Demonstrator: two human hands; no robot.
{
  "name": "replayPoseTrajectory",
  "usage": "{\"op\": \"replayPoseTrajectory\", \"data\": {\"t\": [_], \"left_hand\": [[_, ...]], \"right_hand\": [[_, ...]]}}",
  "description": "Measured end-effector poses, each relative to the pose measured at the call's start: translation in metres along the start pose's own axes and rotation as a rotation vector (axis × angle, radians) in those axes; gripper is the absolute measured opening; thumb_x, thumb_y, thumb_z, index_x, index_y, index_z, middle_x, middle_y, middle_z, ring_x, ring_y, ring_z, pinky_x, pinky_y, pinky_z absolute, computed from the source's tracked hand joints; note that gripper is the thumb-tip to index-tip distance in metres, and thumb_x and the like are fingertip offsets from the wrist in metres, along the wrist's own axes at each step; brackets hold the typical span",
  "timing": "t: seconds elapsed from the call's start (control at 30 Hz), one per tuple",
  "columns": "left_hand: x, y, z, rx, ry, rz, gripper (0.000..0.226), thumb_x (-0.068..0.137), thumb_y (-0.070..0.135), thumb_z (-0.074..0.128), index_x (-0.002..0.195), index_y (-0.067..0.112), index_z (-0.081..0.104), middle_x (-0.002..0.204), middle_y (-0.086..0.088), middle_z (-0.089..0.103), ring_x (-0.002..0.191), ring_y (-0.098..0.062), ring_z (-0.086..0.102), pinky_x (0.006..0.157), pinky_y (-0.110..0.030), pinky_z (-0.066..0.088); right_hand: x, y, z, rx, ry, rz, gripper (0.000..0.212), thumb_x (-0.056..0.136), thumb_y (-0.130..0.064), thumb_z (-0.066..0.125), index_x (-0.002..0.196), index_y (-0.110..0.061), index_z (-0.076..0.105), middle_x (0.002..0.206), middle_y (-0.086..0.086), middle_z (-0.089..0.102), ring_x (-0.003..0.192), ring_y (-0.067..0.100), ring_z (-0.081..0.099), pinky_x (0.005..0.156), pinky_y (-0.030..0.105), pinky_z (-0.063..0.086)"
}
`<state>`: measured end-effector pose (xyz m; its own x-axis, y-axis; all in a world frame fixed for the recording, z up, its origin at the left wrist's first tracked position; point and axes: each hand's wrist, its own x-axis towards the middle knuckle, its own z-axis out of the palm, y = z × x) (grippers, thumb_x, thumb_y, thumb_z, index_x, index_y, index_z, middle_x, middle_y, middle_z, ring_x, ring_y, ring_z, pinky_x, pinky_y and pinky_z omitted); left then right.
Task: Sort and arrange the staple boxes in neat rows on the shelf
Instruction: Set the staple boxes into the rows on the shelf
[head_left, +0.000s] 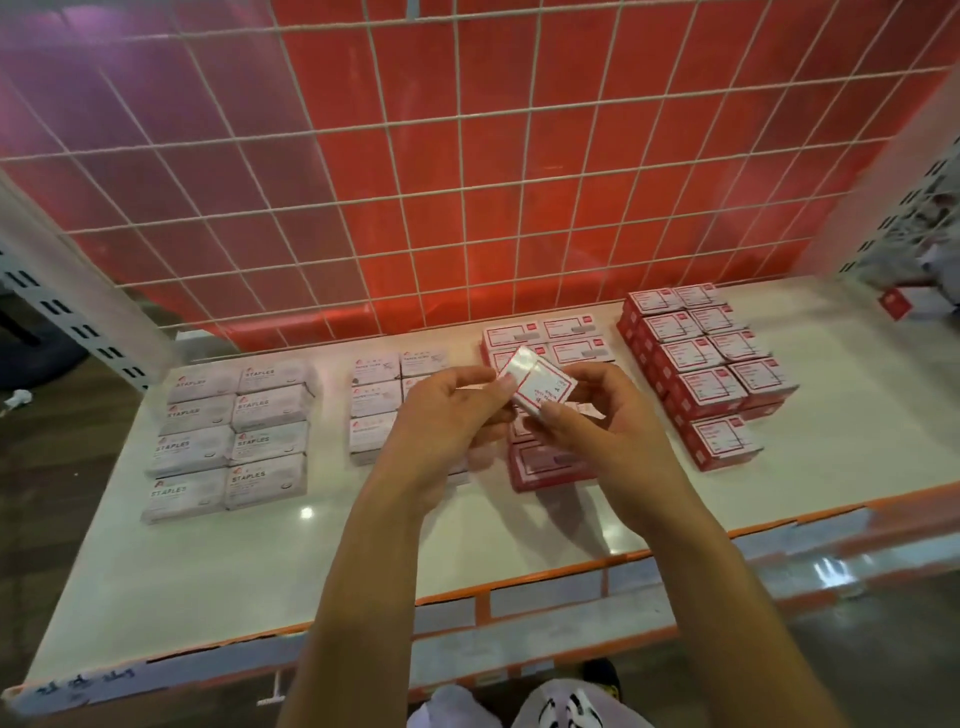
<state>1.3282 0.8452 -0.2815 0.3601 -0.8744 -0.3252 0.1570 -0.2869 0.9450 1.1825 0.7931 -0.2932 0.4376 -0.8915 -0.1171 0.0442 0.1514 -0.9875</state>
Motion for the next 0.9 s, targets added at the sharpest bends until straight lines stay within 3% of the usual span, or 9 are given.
{"op": "replayPoseTrajectory", "data": {"t": [0.13,0.37,0.5,0.63,0.77,0.9], "left_hand": [[0.002,0.002,0.037,0.132,-0.025,0.036,0.025,0.085,0.034,0.069,0.106,0.021,0.067,0.095,0.008,0.074,0.09,-0.01,0.07,0.078,-0.03,0.057],[0.007,0.006,0.084,0.529,0.013,0.194,0.037,0.079,0.035,0.074,0.113,0.031,0.06,0.104,0.014,0.064,0.097,-0.004,0.059,0.084,-0.026,0.053],[0.009,0.008,0.106,0.731,-0.021,0.241,0.039,0.077,0.031,0.075,0.113,0.03,0.06,0.103,0.011,0.062,0.093,-0.008,0.057,0.072,-0.019,0.047],[0.009,0.01,0.132,0.887,-0.067,0.274,0.047,0.074,0.026,0.079,0.117,0.025,0.062,0.107,0.007,0.066,0.088,-0.007,0.055,0.067,-0.013,0.04],[0.006,0.011,0.157,0.999,-0.148,0.335,0.054,0.076,0.026,0.076,0.127,0.028,0.058,0.12,0.005,0.065,0.104,-0.013,0.059,0.081,-0.019,0.041],[0.01,0.004,0.178,1.096,-0.166,0.389,0.055,0.078,0.036,0.074,0.13,0.029,0.056,0.126,0.005,0.062,0.111,-0.015,0.056,0.084,-0.021,0.039]], "right_hand": [[-0.001,0.0,-0.017,-0.031,0.096,-0.034,0.032,0.081,-0.013,0.071,0.105,-0.017,0.049,0.104,-0.001,0.062,0.085,0.014,0.07,0.073,0.028,0.057],[-0.003,-0.004,-0.064,-0.3,-0.027,-0.013,0.026,0.08,-0.002,0.068,0.091,-0.017,0.051,0.097,-0.004,0.067,0.089,0.007,0.068,0.079,0.034,0.058],[-0.003,-0.011,-0.097,-0.439,-0.011,-0.026,0.038,0.08,-0.006,0.07,0.099,-0.026,0.045,0.099,-0.01,0.06,0.088,0.005,0.064,0.076,0.026,0.057],[-0.003,-0.019,-0.129,-0.486,-0.061,-0.094,0.068,0.079,-0.002,0.071,0.125,-0.042,0.041,0.109,-0.014,0.054,0.087,-0.003,0.061,0.07,0.017,0.055],[-0.003,-0.02,-0.156,-0.665,-0.111,-0.11,0.06,0.08,-0.006,0.071,0.122,-0.042,0.048,0.117,-0.01,0.053,0.096,0.004,0.057,0.082,0.018,0.051],[0.002,-0.016,-0.184,-0.768,-0.093,-0.114,0.056,0.077,-0.011,0.075,0.125,-0.034,0.056,0.113,-0.011,0.053,0.091,0.001,0.056,0.074,0.007,0.046]]}}
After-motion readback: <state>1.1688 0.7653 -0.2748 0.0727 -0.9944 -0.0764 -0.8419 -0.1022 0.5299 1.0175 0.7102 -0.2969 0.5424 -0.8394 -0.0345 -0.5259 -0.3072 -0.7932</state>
